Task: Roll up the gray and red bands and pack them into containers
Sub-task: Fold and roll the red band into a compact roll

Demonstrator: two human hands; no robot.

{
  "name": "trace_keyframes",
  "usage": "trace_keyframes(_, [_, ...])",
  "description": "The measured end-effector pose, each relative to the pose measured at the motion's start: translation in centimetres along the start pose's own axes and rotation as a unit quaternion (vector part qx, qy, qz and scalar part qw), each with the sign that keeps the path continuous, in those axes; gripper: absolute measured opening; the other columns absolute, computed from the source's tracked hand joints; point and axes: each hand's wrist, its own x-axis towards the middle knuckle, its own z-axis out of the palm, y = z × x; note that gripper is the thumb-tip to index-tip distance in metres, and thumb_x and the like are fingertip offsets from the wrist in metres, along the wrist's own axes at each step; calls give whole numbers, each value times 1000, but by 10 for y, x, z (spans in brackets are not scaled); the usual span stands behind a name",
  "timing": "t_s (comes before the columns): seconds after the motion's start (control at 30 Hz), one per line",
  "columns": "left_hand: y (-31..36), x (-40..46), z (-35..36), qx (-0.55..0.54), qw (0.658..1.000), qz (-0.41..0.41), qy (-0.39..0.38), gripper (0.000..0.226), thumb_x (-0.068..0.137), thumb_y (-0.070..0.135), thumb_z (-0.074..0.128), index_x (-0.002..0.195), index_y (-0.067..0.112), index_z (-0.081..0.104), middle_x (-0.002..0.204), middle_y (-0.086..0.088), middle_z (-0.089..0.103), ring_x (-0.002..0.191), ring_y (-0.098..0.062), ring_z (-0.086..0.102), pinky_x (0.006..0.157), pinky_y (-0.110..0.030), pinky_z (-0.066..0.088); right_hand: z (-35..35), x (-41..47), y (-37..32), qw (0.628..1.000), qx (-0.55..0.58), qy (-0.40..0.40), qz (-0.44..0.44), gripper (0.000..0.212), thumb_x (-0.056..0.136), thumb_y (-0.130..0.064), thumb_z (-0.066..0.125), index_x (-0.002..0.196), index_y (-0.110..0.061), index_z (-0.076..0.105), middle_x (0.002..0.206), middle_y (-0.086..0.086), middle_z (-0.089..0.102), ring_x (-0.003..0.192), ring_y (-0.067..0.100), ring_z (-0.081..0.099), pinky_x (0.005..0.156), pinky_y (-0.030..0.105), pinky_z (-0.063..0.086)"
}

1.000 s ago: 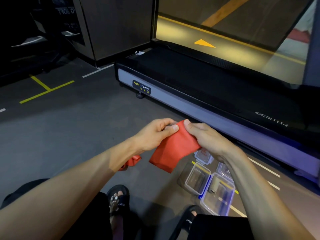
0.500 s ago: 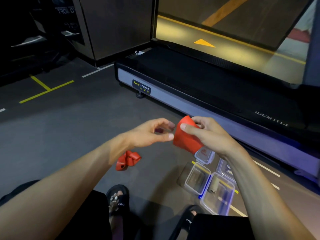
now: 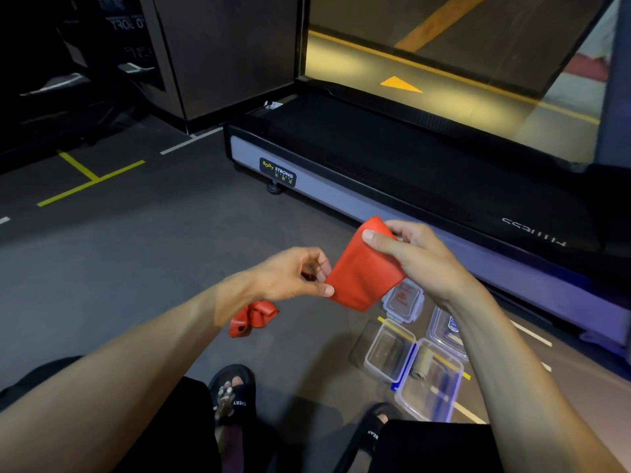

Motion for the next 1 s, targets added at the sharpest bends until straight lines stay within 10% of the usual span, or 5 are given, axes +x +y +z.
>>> trace_keyframes(0.77, [22,-7,-27,-233,967,63,-77,28,95,35,63,98,7,62,96,-7,63,94,-17,59,97,-35,47,-20,13,25,969,127,121,174,50,85,-52,76,108,-8,69,75,8,62,72,27,61,75,47,57])
trace_keyframes(1.0, [11,0,-22,-48,997,12,-57,20,98,35,56,87,20,63,81,7,58,82,-12,50,86,-37,41,-22,14,28,967,136,138,163,45,90,-46,74,105,-4,69,66,4,65,54,16,64,55,32,54])
